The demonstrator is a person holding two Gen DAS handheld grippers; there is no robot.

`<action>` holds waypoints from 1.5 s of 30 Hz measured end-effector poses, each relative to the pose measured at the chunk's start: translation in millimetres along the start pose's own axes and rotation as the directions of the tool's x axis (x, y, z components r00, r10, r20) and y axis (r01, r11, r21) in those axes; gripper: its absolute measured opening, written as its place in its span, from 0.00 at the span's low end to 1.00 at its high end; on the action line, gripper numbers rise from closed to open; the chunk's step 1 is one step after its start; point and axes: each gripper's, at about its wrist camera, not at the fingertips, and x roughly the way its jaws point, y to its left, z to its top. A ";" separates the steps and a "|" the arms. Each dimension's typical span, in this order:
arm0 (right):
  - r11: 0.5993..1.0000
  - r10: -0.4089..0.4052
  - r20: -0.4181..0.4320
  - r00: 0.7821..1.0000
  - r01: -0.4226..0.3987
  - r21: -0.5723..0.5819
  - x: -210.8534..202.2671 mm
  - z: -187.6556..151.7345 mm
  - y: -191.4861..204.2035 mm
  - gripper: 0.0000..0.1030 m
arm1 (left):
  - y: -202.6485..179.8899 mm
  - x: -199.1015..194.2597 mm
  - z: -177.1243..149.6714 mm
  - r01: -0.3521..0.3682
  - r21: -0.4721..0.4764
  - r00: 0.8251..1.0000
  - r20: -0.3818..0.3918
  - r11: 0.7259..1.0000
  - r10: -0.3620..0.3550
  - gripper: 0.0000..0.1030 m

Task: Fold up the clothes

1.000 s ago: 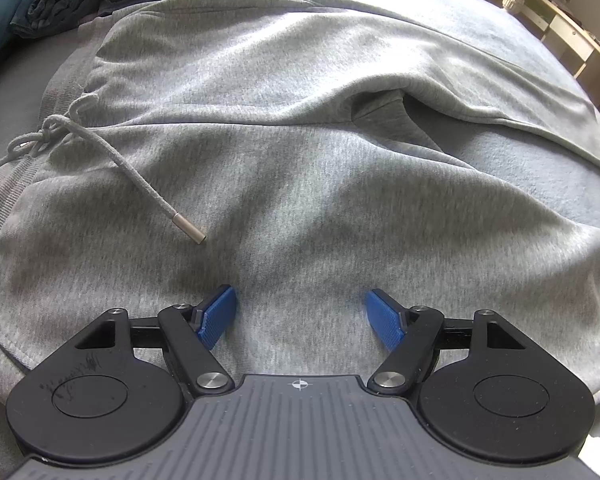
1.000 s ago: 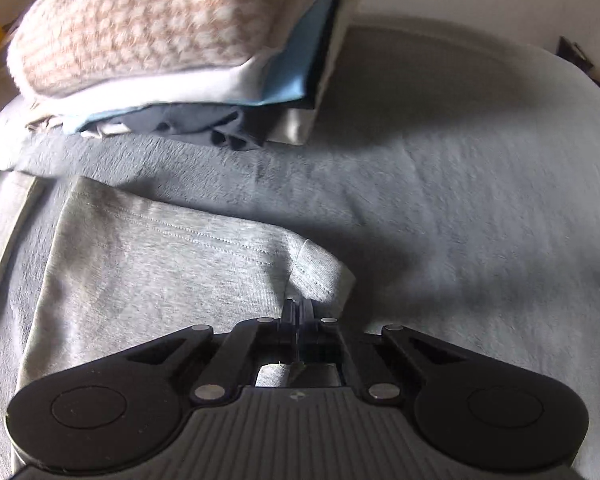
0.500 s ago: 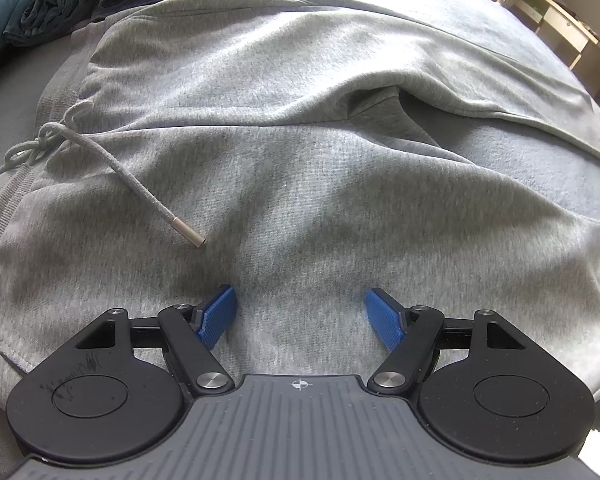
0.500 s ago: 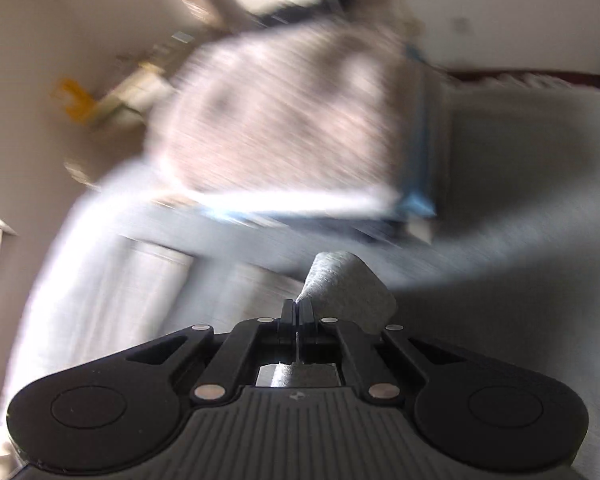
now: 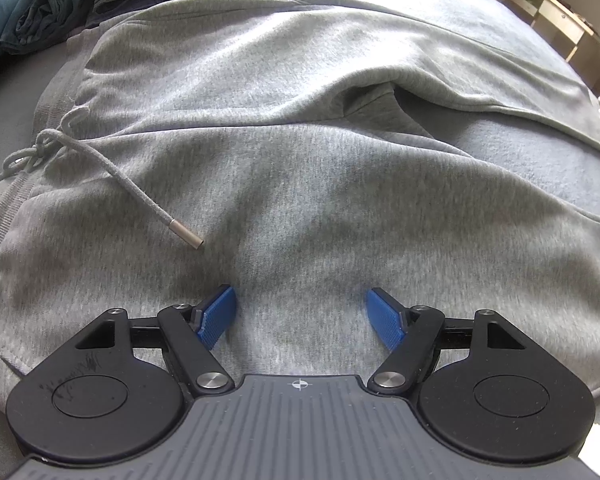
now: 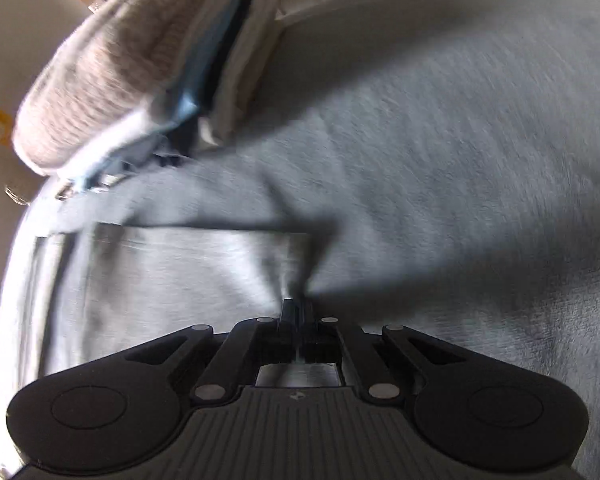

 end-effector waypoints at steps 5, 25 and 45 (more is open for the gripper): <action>1.000 0.014 0.069 0.997 -0.013 -0.014 -21.0 12.3 0.9 0.03 | 0.3 -4.0 0.3 0.006 0.000 1.000 0.000 1.000 -0.006 0.71; -0.004 0.287 -0.438 0.852 -0.457 -0.890 9.9 -240.9 267.7 0.04 | 28.9 -23.3 -19.3 -0.045 -0.003 0.997 -0.064 0.999 0.044 0.71; 0.596 0.209 -0.259 0.943 -0.333 -0.731 63.6 -43.0 194.2 0.16 | 43.6 -19.3 -14.9 -0.058 -0.113 0.996 -0.074 0.992 0.050 0.72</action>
